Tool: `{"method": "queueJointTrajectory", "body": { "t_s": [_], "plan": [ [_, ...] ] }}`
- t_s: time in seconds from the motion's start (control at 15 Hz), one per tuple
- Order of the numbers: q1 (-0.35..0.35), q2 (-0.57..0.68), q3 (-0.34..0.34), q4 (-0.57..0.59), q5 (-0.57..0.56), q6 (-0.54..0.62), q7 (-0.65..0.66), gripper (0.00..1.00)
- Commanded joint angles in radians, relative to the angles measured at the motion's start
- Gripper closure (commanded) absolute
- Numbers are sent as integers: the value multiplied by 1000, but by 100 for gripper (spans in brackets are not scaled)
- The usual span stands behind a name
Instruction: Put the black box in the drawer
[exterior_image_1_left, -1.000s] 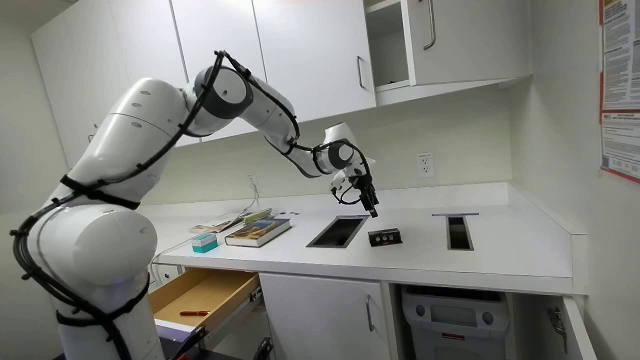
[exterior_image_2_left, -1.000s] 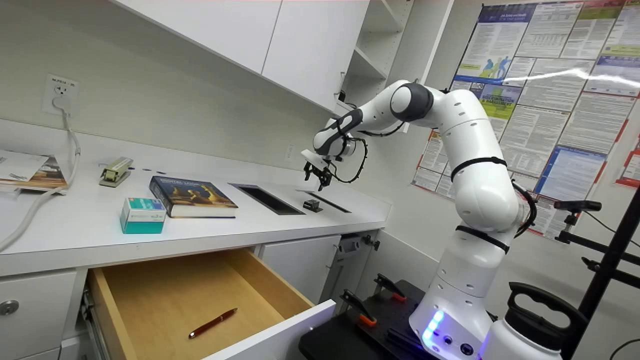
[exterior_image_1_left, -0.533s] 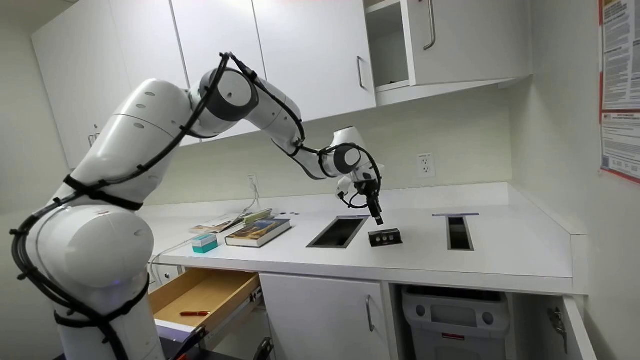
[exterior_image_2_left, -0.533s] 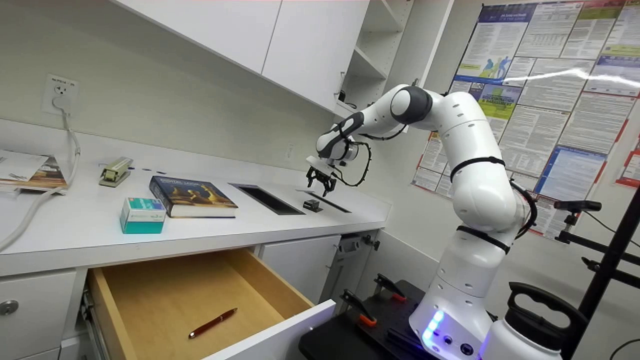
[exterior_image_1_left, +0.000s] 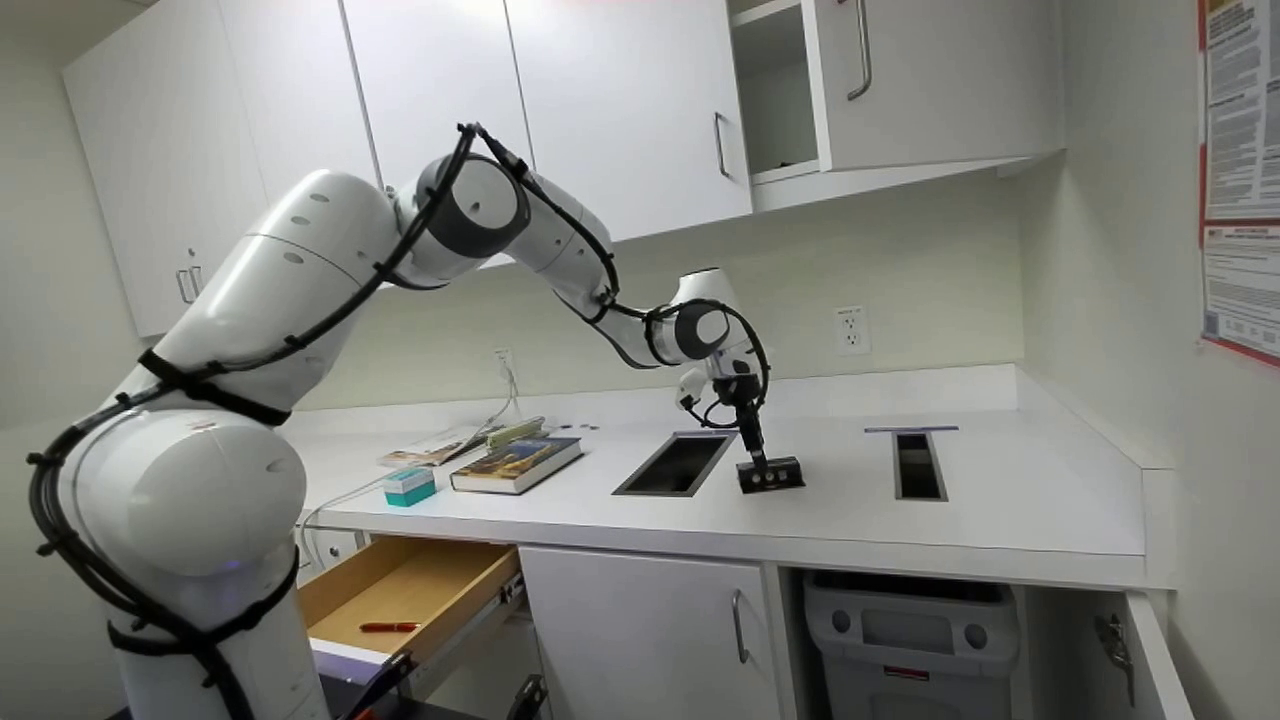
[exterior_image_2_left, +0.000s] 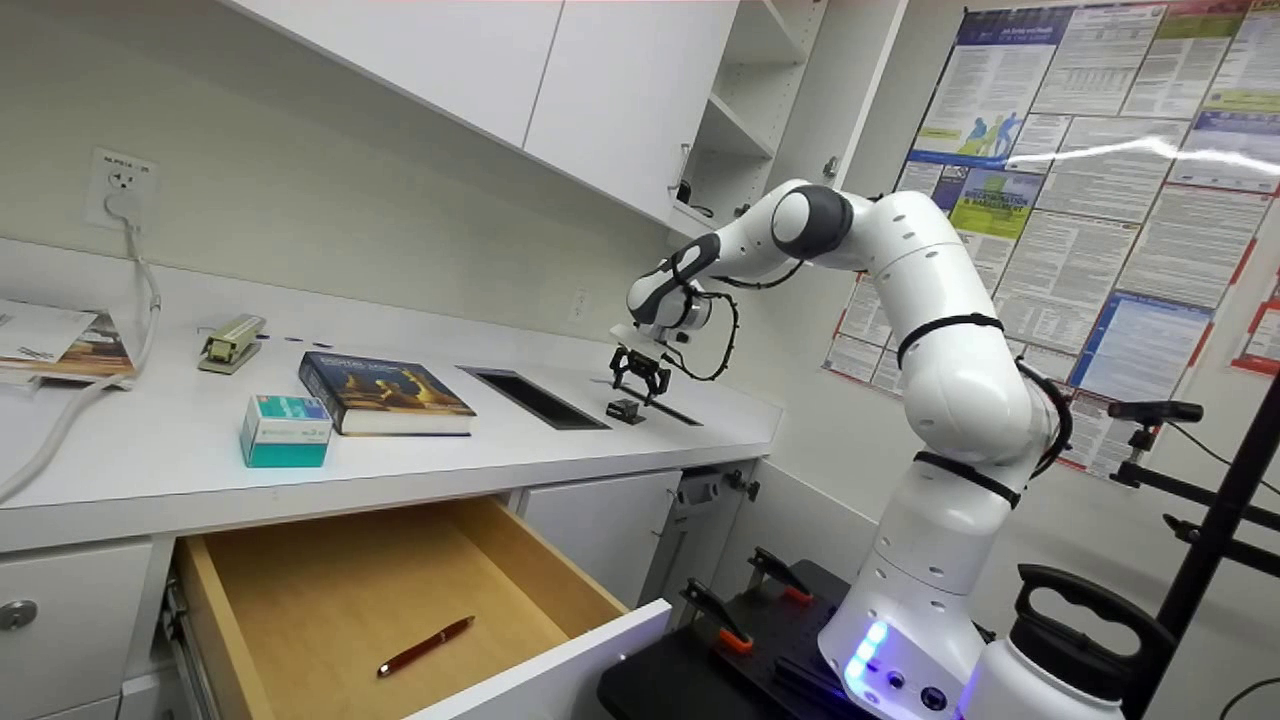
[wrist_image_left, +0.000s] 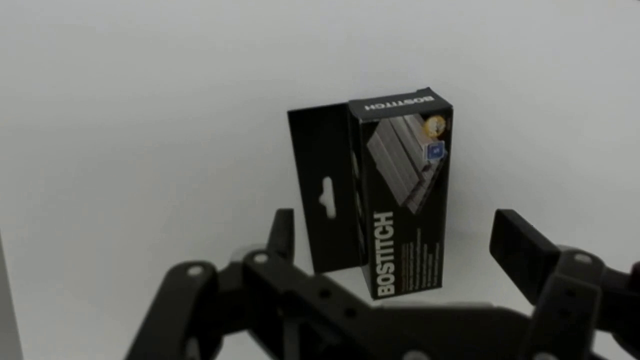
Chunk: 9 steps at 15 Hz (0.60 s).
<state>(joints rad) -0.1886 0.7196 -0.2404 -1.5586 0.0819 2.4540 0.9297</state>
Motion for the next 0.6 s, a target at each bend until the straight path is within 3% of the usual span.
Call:
{"method": "queueJointTrajectory", "body": {
  "t_s": [0.0,0.33,0.4,0.47,0.53],
  "plan": [
    [-9,60,11,77,38,-31,-19,0],
    [-9,112,3,129,40,-51,-14,0],
    [-10,119,3,138,40,-53,-14,25],
    [-11,125,2,144,39,-54,-16,26],
    [-12,129,1,151,38,-56,-15,34]
  ]
}}
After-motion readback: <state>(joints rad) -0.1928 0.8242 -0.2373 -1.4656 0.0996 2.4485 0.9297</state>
